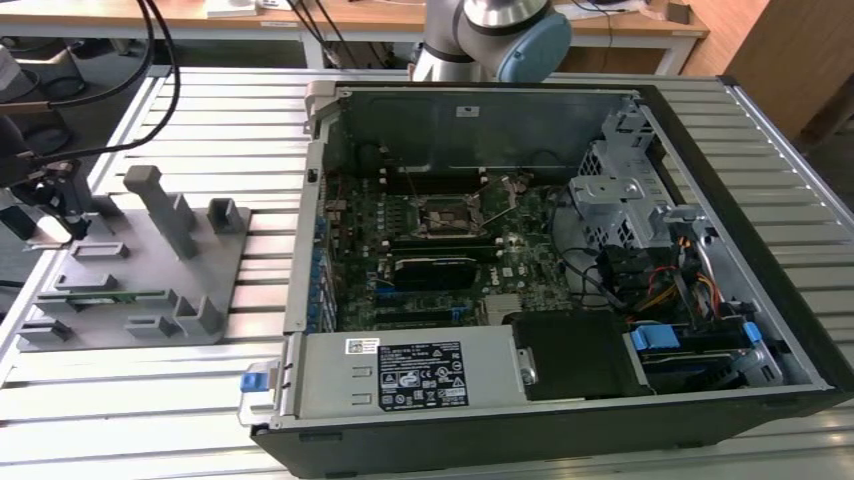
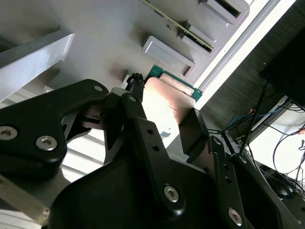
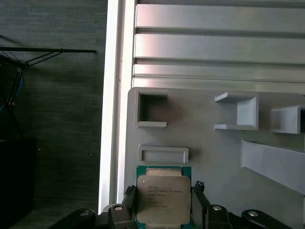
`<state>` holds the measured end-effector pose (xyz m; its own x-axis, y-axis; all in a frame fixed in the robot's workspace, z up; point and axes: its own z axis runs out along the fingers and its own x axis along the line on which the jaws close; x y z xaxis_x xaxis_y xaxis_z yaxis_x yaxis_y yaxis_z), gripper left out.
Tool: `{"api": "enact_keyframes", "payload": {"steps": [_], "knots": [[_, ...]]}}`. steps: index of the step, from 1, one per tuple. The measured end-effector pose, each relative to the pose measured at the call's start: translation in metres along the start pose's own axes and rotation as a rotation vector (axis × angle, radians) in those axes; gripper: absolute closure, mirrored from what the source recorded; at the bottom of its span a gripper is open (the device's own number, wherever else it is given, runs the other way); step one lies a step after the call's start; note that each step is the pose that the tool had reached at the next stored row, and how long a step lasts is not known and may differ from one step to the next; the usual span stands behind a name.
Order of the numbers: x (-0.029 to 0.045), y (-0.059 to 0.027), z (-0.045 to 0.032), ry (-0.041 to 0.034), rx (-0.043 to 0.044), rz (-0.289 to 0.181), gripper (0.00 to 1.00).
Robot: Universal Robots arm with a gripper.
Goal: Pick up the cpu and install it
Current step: 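Pick up the cpu and move it towards the insertion slot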
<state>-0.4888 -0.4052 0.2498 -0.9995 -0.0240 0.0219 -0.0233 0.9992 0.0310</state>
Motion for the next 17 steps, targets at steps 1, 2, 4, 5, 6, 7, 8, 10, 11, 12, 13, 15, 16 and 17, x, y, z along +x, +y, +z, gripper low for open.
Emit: {"api": "enact_keyframes", "payload": {"steps": [1,2,4,5,6,7,8,10,11,12,13,15,16,17], "knots": [[0.0,0.0,-0.0006,-0.0001,0.0,0.0,0.46],[0.0,0.0,-0.0011,-0.0001,0.0,0.0,0.46],[0.0001,0.0001,-0.0024,0.0,0.0,0.0,0.46],[0.0001,0.0001,-0.0033,-0.0001,0.0,0.0,0.46],[0.0001,0.0001,-0.0042,0.0,0.0,0.0,0.46],[0.0001,0.0002,-0.005,0.0,0.0,0.0,0.46],[0.0001,0.0002,-0.0057,-0.0001,0.0,0.0,0.46],[0.0002,0.0002,-0.0076,-0.0001,0.0,0.0,0.46],[0.0002,0.0003,-0.0085,-0.0001,0.0,0.0,0.46],[0.0002,0.0003,-0.0094,0.0,0.0,0.0,0.46],[0.0002,0.0003,-0.0102,0.0,0.0,0.0,0.46],[0.0003,0.0004,-0.0126,-0.0001,0.0,0.0,0.46],[0.0003,0.0004,-0.0143,0.0,0.0,0.0,0.46],[0.0004,0.0005,-0.0156,0.0,0.0,0.0,0.46]]}}
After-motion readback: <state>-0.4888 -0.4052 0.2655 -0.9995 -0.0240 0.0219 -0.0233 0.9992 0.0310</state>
